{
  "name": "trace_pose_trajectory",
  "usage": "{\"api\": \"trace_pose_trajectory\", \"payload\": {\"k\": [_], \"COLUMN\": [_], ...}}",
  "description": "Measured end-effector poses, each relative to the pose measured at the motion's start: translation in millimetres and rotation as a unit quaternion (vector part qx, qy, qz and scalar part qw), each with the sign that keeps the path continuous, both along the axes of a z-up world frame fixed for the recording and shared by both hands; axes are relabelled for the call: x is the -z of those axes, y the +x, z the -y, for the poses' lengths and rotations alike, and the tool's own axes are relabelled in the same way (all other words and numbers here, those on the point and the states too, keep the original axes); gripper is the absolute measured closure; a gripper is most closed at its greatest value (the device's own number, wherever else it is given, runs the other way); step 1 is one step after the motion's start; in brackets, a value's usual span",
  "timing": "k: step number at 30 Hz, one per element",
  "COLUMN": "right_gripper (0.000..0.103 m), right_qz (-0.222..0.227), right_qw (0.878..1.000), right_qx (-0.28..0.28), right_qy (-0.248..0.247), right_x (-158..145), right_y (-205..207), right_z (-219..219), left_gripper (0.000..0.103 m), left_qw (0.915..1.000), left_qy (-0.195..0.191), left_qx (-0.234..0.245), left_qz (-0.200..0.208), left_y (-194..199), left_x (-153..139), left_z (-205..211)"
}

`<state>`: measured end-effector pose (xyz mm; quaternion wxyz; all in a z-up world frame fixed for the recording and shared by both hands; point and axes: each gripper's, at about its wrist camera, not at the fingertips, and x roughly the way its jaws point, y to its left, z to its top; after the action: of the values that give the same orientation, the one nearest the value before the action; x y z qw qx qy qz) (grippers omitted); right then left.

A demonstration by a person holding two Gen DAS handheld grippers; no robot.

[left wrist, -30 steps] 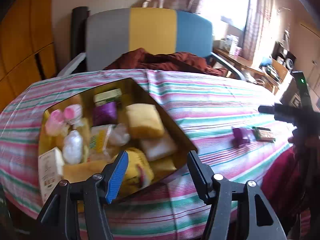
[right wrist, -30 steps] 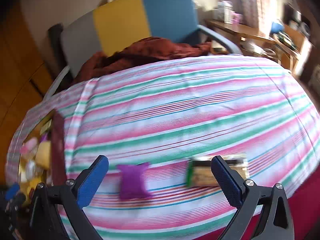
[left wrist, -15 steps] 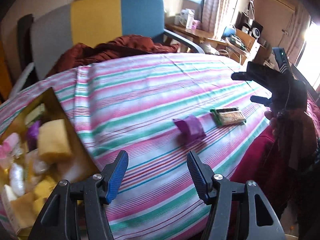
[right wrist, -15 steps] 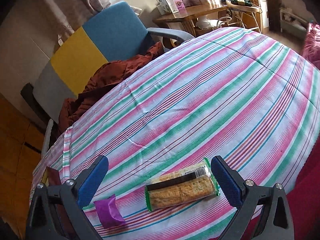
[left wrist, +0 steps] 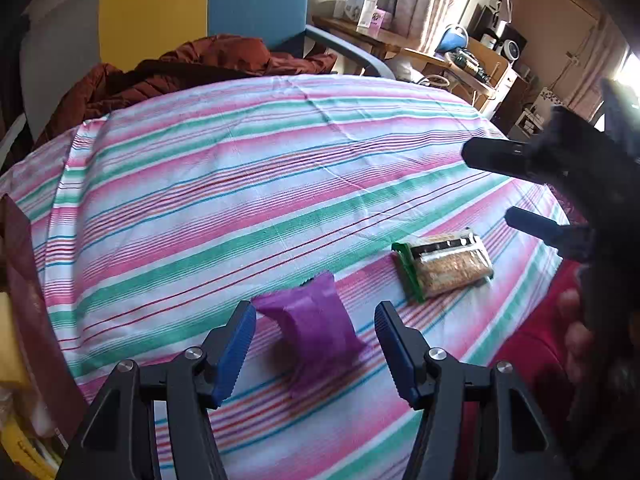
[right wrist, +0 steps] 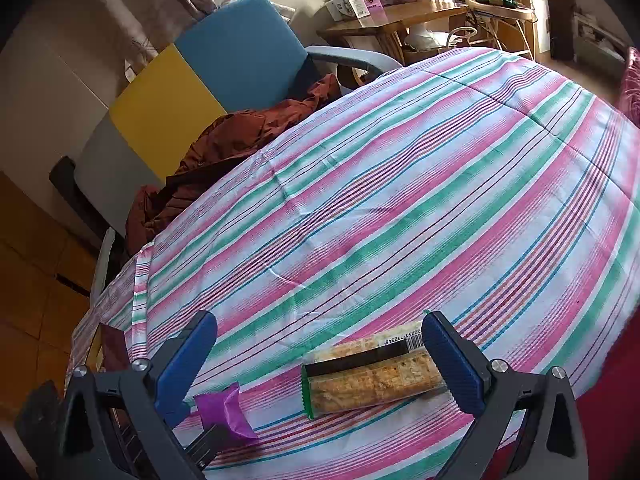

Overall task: Organize objects
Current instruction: 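Grasp the purple pouch with the left tool while the right tool grasps the cracker pack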

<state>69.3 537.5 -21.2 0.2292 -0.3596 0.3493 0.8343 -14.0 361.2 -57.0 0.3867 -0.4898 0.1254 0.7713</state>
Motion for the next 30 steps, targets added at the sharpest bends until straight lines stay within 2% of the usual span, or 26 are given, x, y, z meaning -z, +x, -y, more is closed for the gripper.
{"api": "trace_pose_trajectory", "payload": {"k": [3, 5, 7, 13, 15, 17, 19, 21, 25, 28, 30], "right_gripper": [0.000, 0.000, 0.000, 0.000, 0.000, 0.000, 0.000, 0.000, 0.000, 0.000, 0.000], "right_qz": [0.002, 0.004, 0.007, 0.037, 0.063, 0.100, 0.137, 0.180, 0.255, 0.308, 0.328], "right_qw": [1.000, 1.000, 1.000, 0.999, 0.995, 0.986, 0.973, 0.950, 0.889, 0.840, 0.822], "right_qx": [-0.003, -0.005, -0.009, -0.035, -0.073, -0.131, -0.187, -0.239, -0.345, -0.393, -0.404], "right_qy": [0.000, -0.002, -0.002, -0.011, -0.019, -0.011, 0.019, 0.083, 0.161, 0.213, 0.229], "right_x": [1, 1, 2, 9, 14, 17, 15, 13, 23, 36, 44], "right_y": [-1, -2, -3, -12, -22, -33, -41, -46, -47, -45, -47], "right_z": [1, 1, 1, 5, 9, 18, 28, 38, 57, 64, 59], "left_gripper": [0.041, 0.053, 0.064, 0.067, 0.067, 0.068, 0.068, 0.068, 0.068, 0.067, 0.067], "left_qw": [0.9998, 0.9994, 0.9996, 0.9989, 0.9986, 0.9985, 0.9984, 0.9985, 0.9989, 0.9990, 0.9990], "left_qy": [-0.019, -0.029, -0.026, -0.029, -0.031, -0.031, -0.030, -0.027, -0.019, -0.016, -0.014], "left_qx": [-0.006, -0.009, -0.002, 0.019, 0.023, 0.027, 0.029, 0.030, 0.028, 0.027, 0.027], "left_qz": [-0.001, 0.017, -0.008, -0.031, -0.035, -0.037, -0.038, -0.038, -0.033, -0.033, -0.034], "left_y": [-8, -14, -11, -3, -1, 0, 1, 2, 1, 1, 2], "left_x": [14, 27, 29, 28, 27, 27, 28, 27, 28, 29, 29], "left_z": [-10, -6, 1, 19, 27, 35, 39, 43, 43, 43, 43]}}
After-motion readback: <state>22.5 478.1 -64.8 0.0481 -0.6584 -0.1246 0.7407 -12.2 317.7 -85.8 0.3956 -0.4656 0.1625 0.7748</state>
